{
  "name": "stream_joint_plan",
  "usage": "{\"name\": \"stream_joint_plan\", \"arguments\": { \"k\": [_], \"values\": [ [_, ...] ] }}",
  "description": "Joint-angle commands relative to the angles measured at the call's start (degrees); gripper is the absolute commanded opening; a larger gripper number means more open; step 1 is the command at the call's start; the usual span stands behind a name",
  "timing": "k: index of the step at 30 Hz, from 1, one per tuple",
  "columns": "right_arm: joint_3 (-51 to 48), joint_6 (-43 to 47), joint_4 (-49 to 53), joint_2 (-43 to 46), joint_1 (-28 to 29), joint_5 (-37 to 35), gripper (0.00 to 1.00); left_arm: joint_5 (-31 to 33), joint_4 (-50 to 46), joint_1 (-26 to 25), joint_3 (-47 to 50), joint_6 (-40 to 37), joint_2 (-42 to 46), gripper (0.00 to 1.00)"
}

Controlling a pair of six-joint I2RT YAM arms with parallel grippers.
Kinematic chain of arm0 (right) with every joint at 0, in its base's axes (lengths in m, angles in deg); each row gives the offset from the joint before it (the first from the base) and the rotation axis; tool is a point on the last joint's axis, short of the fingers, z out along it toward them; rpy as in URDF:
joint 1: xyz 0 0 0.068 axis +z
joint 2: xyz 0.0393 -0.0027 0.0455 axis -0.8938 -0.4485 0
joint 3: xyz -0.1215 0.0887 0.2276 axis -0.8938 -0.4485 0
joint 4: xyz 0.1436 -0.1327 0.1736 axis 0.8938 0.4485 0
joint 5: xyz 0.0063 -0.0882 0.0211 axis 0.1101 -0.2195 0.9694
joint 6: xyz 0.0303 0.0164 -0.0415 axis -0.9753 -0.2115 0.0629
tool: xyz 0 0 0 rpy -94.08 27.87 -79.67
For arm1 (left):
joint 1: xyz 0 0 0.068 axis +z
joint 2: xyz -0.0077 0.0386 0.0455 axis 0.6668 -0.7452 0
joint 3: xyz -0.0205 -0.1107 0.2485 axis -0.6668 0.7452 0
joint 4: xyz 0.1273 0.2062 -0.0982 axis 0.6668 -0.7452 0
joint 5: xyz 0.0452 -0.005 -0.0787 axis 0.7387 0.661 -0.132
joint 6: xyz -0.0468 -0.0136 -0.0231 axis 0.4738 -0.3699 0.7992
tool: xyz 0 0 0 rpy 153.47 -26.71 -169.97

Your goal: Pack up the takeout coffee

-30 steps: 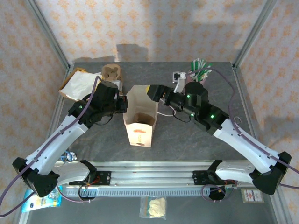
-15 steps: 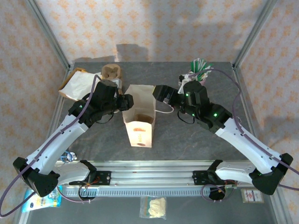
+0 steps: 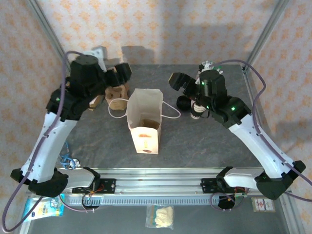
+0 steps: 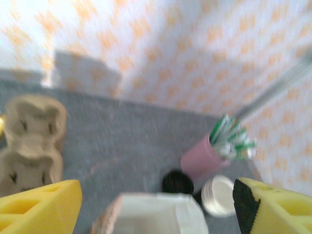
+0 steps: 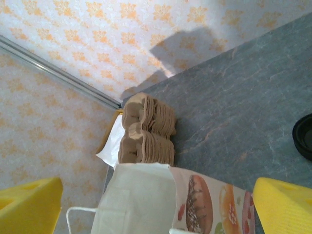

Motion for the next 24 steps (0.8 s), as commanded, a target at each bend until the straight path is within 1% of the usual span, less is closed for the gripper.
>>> {"name": "stream_joint_plan", "arguments": {
  "k": [1, 2, 4, 5, 7, 9, 11, 14, 16, 20, 24],
  "values": [
    [5.6, 4.3, 3.2, -2.5, -0.2, 0.9, 0.98, 6.7, -5.3, 5.1, -6.9, -2.1, -2.0, 0.83],
    [7.4, 5.8, 4.4, -3.4, -0.2, 1.5, 0.97, 8.2, -6.1, 7.3, -8.2, -1.7, -2.7, 0.82],
    [10.5, 7.9, 7.2, -4.7, -0.2, 1.4, 0.97, 7.8, -6.6, 12.4, -8.8, -1.0, -3.9, 0.83],
    [12.0, 8.2, 8.8, -5.2, -0.2, -0.2, 0.97, 7.1, -6.5, 15.1, -8.2, 0.2, -4.4, 0.82],
    [14.0, 8.1, 10.7, -5.7, -0.7, -4.2, 0.96, 3.4, -5.2, 19.9, -5.6, 3.3, -4.7, 0.82],
    [16.0, 7.5, 12.4, -6.8, -3.5, -6.4, 0.92, -0.1, -2.3, 22.6, -1.6, 6.4, -4.1, 0.82],
    [17.8, 6.1, 14.7, -8.9, -9.0, -6.5, 0.89, -2.6, 1.1, 23.6, 2.4, 9.5, -3.4, 0.82],
    [17.8, 6.0, 14.8, -12.4, -16.7, -3.8, 0.84, -3.8, 2.4, 23.7, 4.7, 10.7, -3.9, 0.82],
    [17.5, 7.0, 14.5, -14.8, -19.9, -3.5, 0.82, -5.4, 2.6, 23.7, 5.5, 11.0, -4.4, 0.82],
    [16.7, 9.6, 14.9, -19.7, -24.1, -3.2, 0.77, -8.2, 3.3, 23.7, 7.8, 10.4, -4.8, 0.82],
    [18.0, 11.6, 13.7, -23.6, -26.0, -3.6, 0.73, -10.9, 4.7, 23.6, 10.3, 8.7, -4.6, 0.82]
  ]
}}
